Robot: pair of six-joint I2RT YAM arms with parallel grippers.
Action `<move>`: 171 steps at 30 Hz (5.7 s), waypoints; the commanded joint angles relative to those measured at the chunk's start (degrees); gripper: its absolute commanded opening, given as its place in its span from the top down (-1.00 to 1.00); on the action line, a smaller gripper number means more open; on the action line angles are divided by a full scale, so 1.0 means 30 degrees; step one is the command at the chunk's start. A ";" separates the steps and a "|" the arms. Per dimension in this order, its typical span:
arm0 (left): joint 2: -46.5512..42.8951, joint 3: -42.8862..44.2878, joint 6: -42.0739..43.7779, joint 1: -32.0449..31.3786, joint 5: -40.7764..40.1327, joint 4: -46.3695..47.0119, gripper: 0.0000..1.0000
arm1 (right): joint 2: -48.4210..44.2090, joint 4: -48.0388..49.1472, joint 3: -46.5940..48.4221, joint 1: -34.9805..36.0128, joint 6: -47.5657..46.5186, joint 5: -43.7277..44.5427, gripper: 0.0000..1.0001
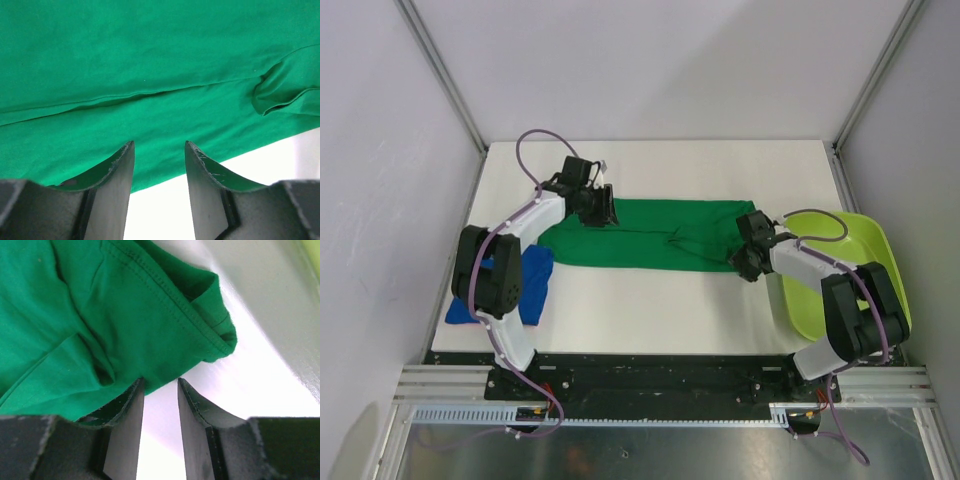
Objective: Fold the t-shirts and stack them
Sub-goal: Rotate the tshirt 90 degrees
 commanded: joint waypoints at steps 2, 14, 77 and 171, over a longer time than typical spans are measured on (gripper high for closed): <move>-0.0030 0.1015 0.0084 0.0056 0.0051 0.0097 0.01 | 0.0542 0.0860 -0.0170 -0.0368 0.0327 0.0941 0.27; 0.0405 0.1597 -0.0232 0.0198 -0.0460 0.0141 0.02 | 0.3417 0.2151 0.2106 -0.1193 -0.1250 0.1785 0.47; -0.0622 -0.2899 0.2845 -0.4352 -0.6906 -0.3037 0.03 | 1.0703 -0.1799 1.9175 -0.5582 -0.9303 -0.0356 -0.11; -0.6494 -0.9533 -0.7377 -0.5381 -0.4648 -0.1182 0.04 | 2.2243 -0.0876 3.0207 -0.3984 -0.8024 -0.3475 -0.05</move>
